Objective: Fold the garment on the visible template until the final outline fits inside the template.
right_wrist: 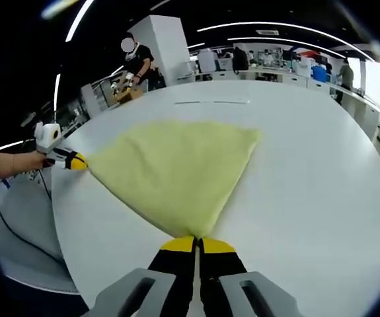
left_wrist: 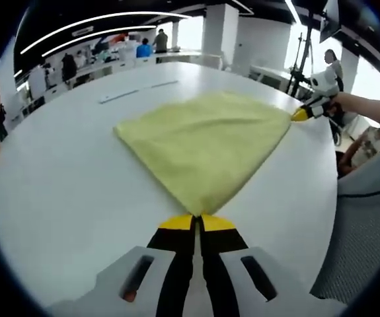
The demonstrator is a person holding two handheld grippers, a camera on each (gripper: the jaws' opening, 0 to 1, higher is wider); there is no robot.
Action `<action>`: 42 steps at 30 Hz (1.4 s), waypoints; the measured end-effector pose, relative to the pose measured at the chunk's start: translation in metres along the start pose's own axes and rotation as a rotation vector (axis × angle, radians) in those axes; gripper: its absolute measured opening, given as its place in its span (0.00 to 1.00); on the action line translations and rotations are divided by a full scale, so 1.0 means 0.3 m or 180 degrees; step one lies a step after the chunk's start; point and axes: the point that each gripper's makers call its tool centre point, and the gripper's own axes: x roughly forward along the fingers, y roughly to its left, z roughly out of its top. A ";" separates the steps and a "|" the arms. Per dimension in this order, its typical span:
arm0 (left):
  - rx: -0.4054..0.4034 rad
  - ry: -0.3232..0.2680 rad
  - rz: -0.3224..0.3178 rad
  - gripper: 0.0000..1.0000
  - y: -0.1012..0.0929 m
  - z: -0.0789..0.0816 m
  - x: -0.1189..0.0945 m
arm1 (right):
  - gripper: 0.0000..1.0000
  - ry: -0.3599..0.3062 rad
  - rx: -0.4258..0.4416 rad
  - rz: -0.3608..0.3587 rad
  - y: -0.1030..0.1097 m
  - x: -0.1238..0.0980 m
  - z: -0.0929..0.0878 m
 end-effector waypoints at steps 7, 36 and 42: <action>-0.0014 0.0006 0.0010 0.00 -0.008 -0.011 -0.008 | 0.00 0.0015 0.0018 0.0011 0.012 -0.009 -0.013; -0.0322 -0.0144 0.0156 0.38 -0.022 0.015 -0.020 | 0.45 -0.0164 -0.0008 -0.0007 0.034 -0.035 0.046; -0.0346 -0.0309 0.0232 0.60 -0.020 0.069 -0.046 | 0.61 -0.0306 -0.0130 0.0089 0.083 -0.056 0.108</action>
